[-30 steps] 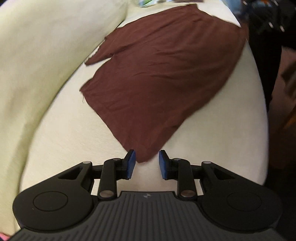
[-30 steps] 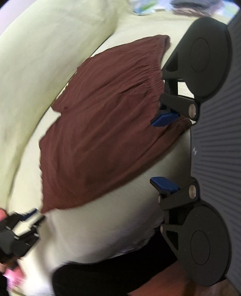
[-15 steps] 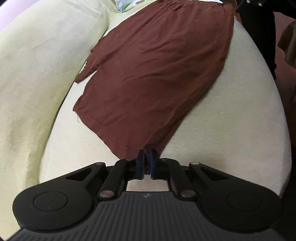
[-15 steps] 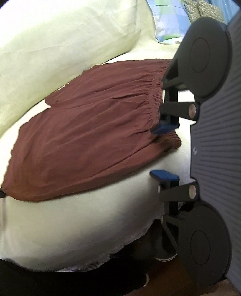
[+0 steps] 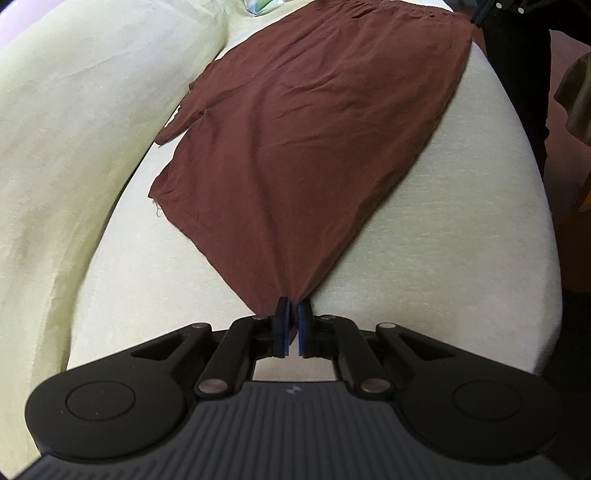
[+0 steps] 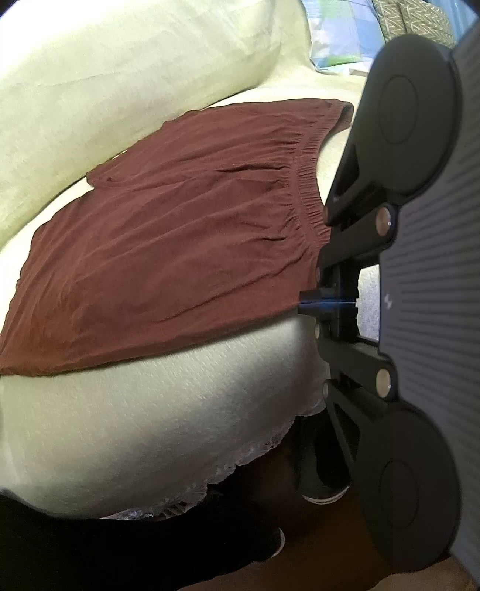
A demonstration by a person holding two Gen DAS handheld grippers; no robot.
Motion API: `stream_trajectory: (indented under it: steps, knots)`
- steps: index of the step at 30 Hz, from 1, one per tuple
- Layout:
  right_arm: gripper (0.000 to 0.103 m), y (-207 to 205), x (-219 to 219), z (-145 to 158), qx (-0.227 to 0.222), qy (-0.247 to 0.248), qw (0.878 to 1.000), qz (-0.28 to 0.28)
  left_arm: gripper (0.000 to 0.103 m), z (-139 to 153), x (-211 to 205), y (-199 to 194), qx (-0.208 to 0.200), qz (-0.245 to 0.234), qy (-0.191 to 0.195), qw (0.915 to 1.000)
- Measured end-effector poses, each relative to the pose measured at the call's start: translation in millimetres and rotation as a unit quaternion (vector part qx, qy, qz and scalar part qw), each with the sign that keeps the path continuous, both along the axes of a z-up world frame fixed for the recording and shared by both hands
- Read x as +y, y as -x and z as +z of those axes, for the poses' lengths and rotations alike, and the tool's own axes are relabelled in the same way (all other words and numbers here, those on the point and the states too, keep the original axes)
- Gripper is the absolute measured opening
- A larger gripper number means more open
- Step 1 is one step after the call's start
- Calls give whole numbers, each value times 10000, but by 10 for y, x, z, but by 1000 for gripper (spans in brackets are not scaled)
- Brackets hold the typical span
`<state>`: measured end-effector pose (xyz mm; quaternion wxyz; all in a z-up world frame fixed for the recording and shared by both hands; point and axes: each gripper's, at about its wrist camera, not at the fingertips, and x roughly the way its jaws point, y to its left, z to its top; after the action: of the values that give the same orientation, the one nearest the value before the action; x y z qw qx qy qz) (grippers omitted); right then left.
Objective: Fold clothes
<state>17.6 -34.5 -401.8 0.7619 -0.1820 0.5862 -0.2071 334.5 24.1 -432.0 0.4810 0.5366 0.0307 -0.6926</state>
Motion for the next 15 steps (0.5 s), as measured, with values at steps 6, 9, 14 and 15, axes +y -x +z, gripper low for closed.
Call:
stream_trajectory:
  steps: [6, 9, 14, 15]
  knots:
    - [22, 54, -136, 335, -912, -521, 9918, -732, 37, 139, 30, -96, 358, 763, -56, 9964]
    - [24, 91, -228, 474, -1426, -671, 9805, -1170, 40, 325, 64, -151, 843, 1650, 144, 9826]
    - [32, 225, -341, 694, -2050, -816, 9603, -1707, 63, 601, 123, -47, 1579, 2778, 555, 9459]
    - [36, 243, -346, 723, -2105, -802, 9588, -1731, 68, 649, 136, 5, 1716, 2911, 640, 9390]
